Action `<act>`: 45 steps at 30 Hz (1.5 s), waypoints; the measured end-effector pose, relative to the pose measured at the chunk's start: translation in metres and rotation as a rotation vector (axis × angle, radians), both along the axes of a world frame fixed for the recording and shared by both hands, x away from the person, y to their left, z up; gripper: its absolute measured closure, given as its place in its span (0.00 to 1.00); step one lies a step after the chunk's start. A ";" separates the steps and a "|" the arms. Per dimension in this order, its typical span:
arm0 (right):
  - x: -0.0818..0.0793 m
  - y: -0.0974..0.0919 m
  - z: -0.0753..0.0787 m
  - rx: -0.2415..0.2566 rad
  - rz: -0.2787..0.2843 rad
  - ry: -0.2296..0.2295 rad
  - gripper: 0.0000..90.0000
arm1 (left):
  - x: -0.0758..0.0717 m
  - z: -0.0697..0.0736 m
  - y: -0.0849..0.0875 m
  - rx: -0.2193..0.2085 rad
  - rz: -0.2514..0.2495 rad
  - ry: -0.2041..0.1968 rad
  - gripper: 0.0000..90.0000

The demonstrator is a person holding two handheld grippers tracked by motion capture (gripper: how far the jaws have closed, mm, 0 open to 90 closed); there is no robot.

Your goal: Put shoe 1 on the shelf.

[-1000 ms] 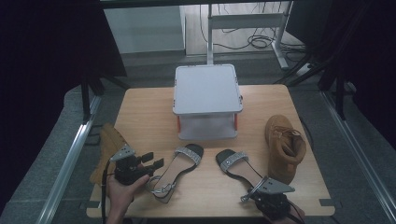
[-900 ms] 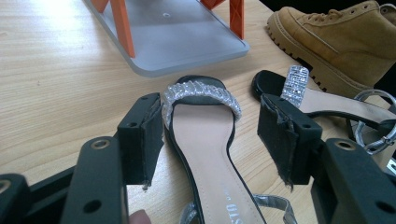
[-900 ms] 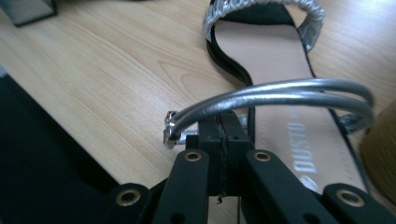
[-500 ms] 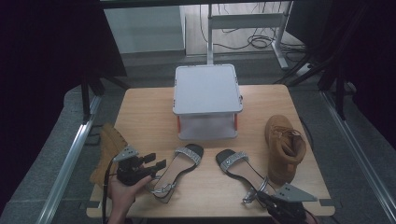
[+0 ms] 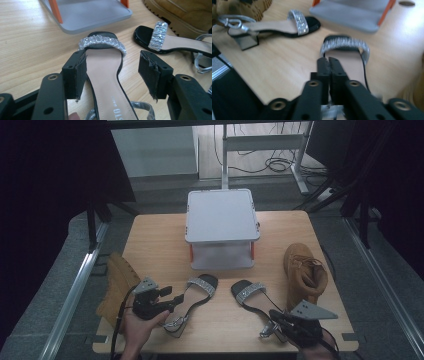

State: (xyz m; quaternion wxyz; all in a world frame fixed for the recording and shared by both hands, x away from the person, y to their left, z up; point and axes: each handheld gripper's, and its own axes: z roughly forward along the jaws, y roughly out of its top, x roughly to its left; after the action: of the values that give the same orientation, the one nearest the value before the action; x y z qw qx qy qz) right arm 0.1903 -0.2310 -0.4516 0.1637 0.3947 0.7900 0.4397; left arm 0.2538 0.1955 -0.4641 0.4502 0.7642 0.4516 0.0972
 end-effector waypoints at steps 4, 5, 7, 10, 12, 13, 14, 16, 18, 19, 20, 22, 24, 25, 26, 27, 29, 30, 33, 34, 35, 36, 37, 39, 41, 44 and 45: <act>0.020 0.007 0.008 0.022 0.017 -0.029 0.89 | 0.004 0.006 -0.004 0.016 0.018 -0.005 0.44; 0.025 0.008 0.008 0.030 0.028 -0.030 0.86 | 0.005 0.007 -0.006 0.022 0.019 -0.004 0.44; 0.034 0.011 0.009 0.048 0.050 -0.019 0.79 | 0.007 0.009 -0.011 0.042 0.019 0.006 0.44; 0.041 0.012 0.007 0.050 0.064 -0.012 0.72 | 0.009 0.012 -0.020 0.091 0.017 0.026 0.43; 0.041 0.012 0.002 0.051 0.063 -0.009 0.67 | 0.009 0.014 -0.026 0.123 0.012 0.037 0.41; 0.039 0.011 0.000 0.050 0.065 -0.004 0.66 | 0.009 0.014 -0.028 0.134 0.010 0.038 0.41; 0.038 0.009 -0.002 0.050 0.063 0.001 0.65 | 0.009 0.014 -0.030 0.147 0.010 0.042 0.41; 0.033 0.004 -0.005 0.061 0.056 0.010 0.63 | 0.009 0.014 -0.033 0.165 0.014 0.051 0.41; 0.030 -0.002 -0.009 0.067 0.045 0.015 0.62 | 0.009 0.012 -0.034 0.177 0.018 0.056 0.41; 0.029 -0.005 -0.011 0.062 0.043 0.023 0.62 | 0.010 0.011 -0.034 0.181 0.019 0.063 0.41; 0.029 -0.007 -0.014 0.060 0.037 0.030 0.62 | 0.011 0.010 -0.035 0.189 0.018 0.071 0.40; 0.029 -0.011 -0.017 0.069 0.019 0.040 0.61 | 0.012 0.009 -0.035 0.196 0.016 0.085 0.40; 0.030 -0.015 -0.017 0.085 0.006 0.041 0.61 | 0.015 0.006 -0.036 0.206 0.014 0.099 0.40; 0.030 -0.016 -0.016 0.085 -0.001 0.036 0.61 | 0.017 0.004 -0.037 0.220 0.016 0.109 0.40; 0.030 -0.017 -0.016 0.089 -0.006 0.035 0.60 | 0.019 0.002 -0.037 0.233 0.014 0.120 0.39; 0.030 -0.018 -0.016 0.092 -0.009 0.034 0.60 | 0.021 0.000 -0.038 0.245 0.012 0.131 0.39; 0.031 -0.018 -0.017 0.087 -0.014 0.035 0.60 | 0.025 -0.005 -0.039 0.267 0.011 0.158 0.37; 0.032 -0.017 -0.018 0.087 -0.016 0.039 0.60 | 0.026 -0.006 -0.040 0.275 0.012 0.167 0.37; 0.031 -0.015 -0.019 0.078 -0.013 0.043 0.59 | 0.030 -0.011 -0.044 0.293 0.014 0.192 0.36; 0.031 -0.014 -0.019 0.076 -0.012 0.041 0.59 | 0.030 -0.013 -0.045 0.304 0.006 0.198 0.36; 0.031 -0.013 -0.019 0.075 -0.010 0.041 0.59 | 0.031 -0.014 -0.046 0.314 -0.001 0.207 0.35; 0.031 -0.013 -0.019 0.071 -0.009 0.041 0.59 | 0.031 -0.015 -0.047 0.321 -0.005 0.214 0.35; 0.030 -0.013 -0.019 0.071 -0.008 0.040 0.59 | 0.031 -0.017 -0.049 0.332 -0.009 0.222 0.34; 0.030 -0.013 -0.019 0.072 -0.010 0.041 0.58 | 0.031 -0.019 -0.051 0.355 -0.009 0.230 0.34; 0.030 -0.013 -0.020 0.072 -0.013 0.043 0.58 | 0.031 -0.021 -0.052 0.373 -0.010 0.241 0.34; 0.030 -0.013 -0.021 0.064 -0.016 0.042 0.58 | 0.030 -0.024 -0.055 0.394 -0.015 0.258 0.33; 0.030 -0.013 -0.021 0.060 -0.018 0.041 0.58 | 0.030 -0.026 -0.056 0.404 -0.014 0.262 0.33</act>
State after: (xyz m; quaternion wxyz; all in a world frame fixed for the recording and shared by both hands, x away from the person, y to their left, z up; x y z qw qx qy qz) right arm 0.2201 -0.2442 -0.4730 0.1393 0.4153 0.7762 0.4534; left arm 0.2842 0.1394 -0.4899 0.2263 0.8479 0.4723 0.0825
